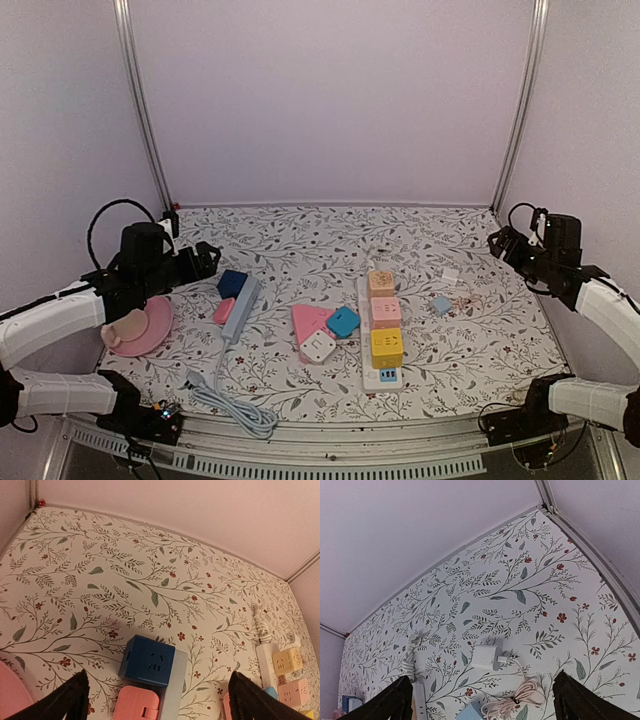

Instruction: Pull the plug off the socket

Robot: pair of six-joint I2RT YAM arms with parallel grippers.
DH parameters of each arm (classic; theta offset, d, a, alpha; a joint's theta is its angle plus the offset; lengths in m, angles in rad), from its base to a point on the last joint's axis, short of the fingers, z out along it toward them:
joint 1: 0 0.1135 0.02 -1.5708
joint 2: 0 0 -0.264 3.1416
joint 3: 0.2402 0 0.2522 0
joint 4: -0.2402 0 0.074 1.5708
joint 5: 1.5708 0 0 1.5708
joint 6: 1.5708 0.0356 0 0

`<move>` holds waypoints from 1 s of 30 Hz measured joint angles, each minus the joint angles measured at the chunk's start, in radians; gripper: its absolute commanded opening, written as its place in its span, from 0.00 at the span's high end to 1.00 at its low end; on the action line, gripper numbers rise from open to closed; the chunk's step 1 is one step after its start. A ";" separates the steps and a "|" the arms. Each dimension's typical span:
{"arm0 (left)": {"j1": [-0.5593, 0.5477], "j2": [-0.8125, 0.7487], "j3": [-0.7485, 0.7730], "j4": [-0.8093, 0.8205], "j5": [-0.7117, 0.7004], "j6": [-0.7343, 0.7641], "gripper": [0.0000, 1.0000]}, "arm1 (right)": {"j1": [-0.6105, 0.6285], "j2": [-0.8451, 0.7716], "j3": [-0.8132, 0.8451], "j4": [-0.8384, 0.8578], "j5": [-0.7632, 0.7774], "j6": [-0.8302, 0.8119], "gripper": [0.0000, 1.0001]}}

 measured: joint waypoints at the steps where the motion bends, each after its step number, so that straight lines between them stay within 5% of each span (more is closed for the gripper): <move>1: 0.000 0.000 0.000 0.000 0.006 0.000 0.03 | 0.000 0.000 -0.002 0.001 -0.003 -0.004 0.01; 14: -0.003 0.024 -0.016 0.069 0.136 -0.050 0.03 | 0.085 0.050 -0.013 0.022 -0.129 -0.063 0.01; 30: -0.069 0.089 -0.035 0.146 0.197 -0.119 0.03 | 0.705 0.051 -0.016 -0.038 0.076 0.033 0.00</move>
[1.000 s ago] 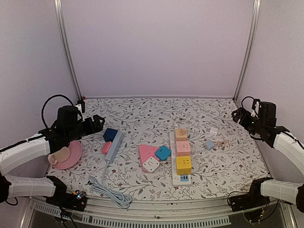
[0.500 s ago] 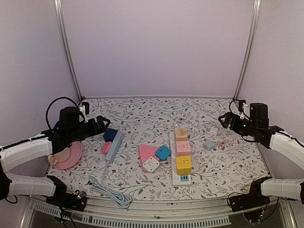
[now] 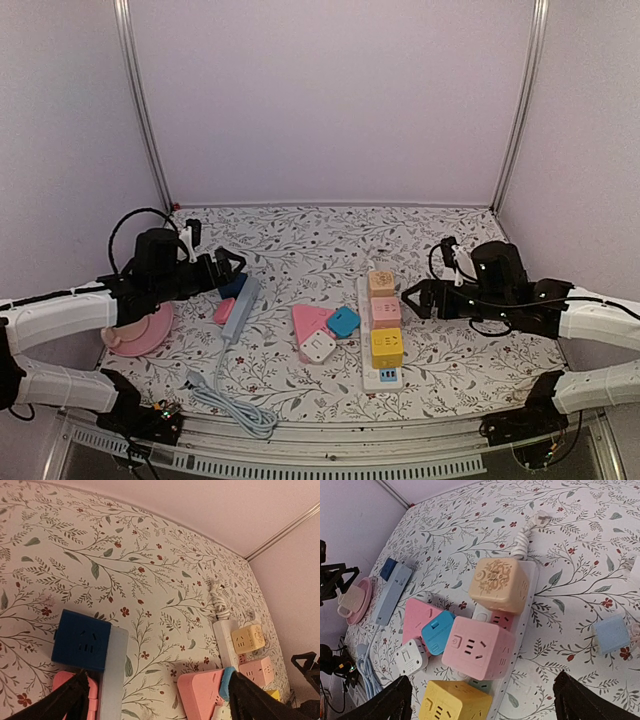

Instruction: Pull the plug off the socket

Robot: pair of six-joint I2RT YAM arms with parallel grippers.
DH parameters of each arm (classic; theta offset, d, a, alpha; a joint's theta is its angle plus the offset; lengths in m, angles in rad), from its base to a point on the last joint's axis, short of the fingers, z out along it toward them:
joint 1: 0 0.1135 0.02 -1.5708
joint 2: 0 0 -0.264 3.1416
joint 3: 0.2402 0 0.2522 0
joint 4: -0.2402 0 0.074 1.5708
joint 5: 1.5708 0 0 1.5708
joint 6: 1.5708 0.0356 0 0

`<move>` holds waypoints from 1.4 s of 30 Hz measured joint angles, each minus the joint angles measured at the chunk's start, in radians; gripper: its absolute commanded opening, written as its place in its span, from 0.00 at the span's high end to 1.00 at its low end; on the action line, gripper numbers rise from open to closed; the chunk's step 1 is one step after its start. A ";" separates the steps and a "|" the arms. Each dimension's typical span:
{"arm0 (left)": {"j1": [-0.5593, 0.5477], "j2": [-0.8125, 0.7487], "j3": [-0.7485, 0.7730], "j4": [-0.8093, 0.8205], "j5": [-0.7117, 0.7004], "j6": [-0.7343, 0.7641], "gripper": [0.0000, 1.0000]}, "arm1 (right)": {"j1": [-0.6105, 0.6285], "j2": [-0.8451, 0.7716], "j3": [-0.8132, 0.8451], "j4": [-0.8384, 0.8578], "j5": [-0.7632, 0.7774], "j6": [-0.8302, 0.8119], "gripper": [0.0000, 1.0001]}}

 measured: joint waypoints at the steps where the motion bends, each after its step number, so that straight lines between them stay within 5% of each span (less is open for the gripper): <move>1: -0.005 0.001 0.000 0.002 0.001 -0.002 0.03 | 0.042 -0.006 -0.004 -0.005 0.015 0.016 0.00; 12: -0.105 0.053 0.002 0.052 0.015 -0.039 0.03 | 0.317 0.031 -0.079 -0.052 0.103 0.180 0.01; 30: -0.319 0.410 0.183 0.191 0.060 -0.104 0.04 | 0.338 0.035 -0.255 0.141 0.132 0.419 0.02; 42: -0.365 0.501 0.252 0.219 0.080 -0.119 0.04 | 0.306 0.076 -0.267 0.204 0.149 0.485 0.04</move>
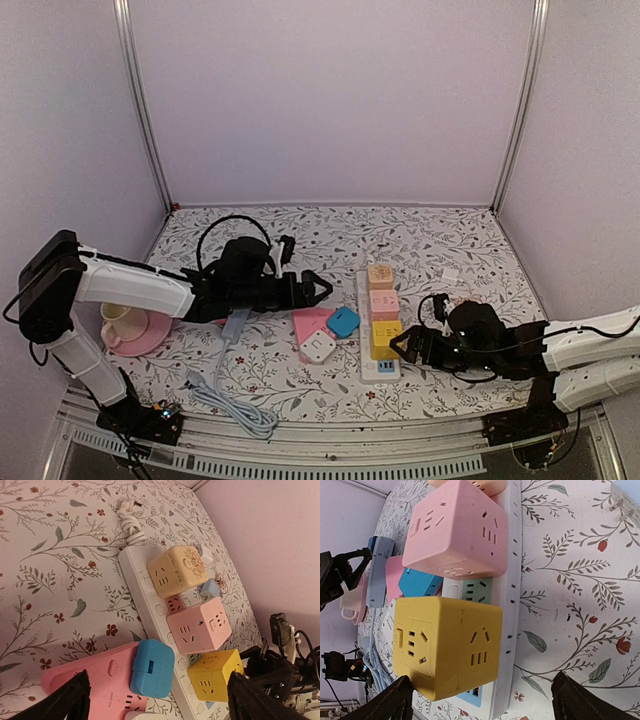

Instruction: Pull the plug off the socket

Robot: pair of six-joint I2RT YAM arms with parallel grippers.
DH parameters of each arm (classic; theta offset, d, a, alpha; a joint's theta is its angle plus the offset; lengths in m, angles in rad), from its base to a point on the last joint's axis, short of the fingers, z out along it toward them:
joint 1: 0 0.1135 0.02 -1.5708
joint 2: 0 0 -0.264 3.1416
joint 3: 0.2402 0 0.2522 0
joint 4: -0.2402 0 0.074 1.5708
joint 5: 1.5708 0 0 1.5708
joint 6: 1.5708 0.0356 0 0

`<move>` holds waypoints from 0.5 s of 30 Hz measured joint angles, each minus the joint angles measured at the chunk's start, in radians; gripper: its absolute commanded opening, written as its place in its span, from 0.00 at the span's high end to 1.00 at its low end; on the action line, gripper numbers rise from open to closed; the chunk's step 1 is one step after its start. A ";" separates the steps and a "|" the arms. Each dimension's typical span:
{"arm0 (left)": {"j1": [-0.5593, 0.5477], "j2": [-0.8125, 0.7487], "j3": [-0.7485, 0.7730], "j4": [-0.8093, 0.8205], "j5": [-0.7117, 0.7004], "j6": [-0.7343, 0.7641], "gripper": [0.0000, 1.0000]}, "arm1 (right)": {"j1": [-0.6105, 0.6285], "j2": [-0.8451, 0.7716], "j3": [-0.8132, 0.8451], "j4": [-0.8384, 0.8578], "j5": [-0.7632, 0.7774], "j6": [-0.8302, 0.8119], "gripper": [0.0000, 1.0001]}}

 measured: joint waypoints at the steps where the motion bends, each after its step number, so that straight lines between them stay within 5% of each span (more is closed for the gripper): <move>1: -0.002 0.006 0.003 0.000 0.002 -0.003 0.05 | 0.000 0.000 0.004 -0.006 0.003 -0.001 0.04; 15: -0.015 0.127 0.031 0.085 0.040 -0.103 0.05 | 0.049 0.083 0.291 -0.384 0.159 -0.119 0.03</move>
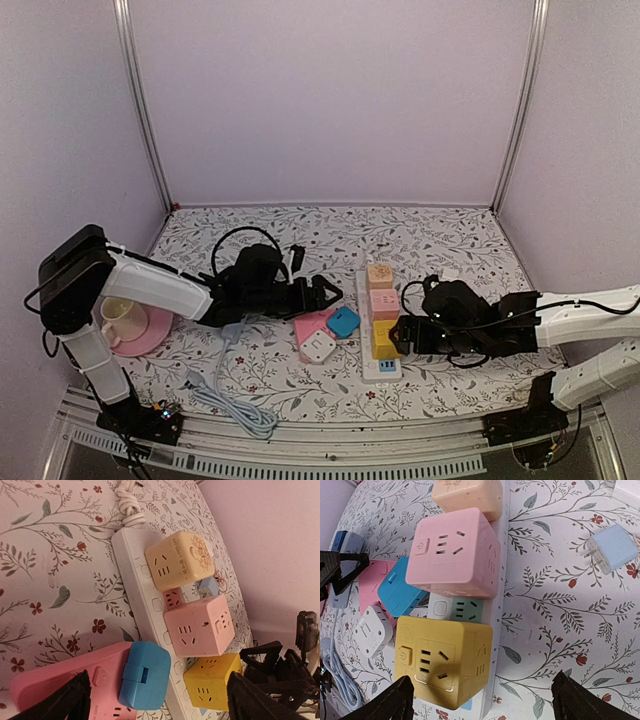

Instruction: Pull the plug off the socket

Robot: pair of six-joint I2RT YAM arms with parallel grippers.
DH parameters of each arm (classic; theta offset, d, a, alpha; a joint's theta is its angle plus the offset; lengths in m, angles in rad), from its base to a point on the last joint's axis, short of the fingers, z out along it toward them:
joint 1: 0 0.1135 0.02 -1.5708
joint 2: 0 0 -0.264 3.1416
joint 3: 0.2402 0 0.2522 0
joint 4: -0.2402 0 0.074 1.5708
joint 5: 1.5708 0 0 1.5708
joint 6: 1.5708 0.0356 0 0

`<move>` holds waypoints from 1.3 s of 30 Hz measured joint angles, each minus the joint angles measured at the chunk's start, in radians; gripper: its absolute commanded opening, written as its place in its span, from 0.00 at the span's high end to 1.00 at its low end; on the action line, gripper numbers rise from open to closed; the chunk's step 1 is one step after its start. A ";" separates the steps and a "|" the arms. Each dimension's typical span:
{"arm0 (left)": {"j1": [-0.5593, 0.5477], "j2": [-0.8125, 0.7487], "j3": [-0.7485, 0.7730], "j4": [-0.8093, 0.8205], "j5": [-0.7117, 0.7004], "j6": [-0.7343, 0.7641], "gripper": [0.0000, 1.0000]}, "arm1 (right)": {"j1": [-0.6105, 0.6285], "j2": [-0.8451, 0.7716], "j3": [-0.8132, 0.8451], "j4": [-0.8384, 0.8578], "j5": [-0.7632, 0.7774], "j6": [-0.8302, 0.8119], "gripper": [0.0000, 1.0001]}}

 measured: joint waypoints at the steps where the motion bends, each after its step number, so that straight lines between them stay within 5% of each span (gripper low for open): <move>1: -0.001 0.007 0.001 0.008 0.004 -0.007 0.06 | 0.011 0.023 0.025 -0.014 0.013 -0.005 0.03; 10: -0.042 0.043 0.029 0.058 0.026 -0.083 0.07 | 0.113 0.265 0.224 -0.100 0.097 -0.048 0.02; 19: -0.129 0.046 0.014 0.105 0.026 -0.183 0.06 | 0.099 0.374 0.236 -0.123 0.126 -0.087 0.03; 39: -0.149 0.211 0.129 0.117 -0.027 -0.253 0.06 | -0.074 0.293 0.082 0.030 0.052 -0.160 0.08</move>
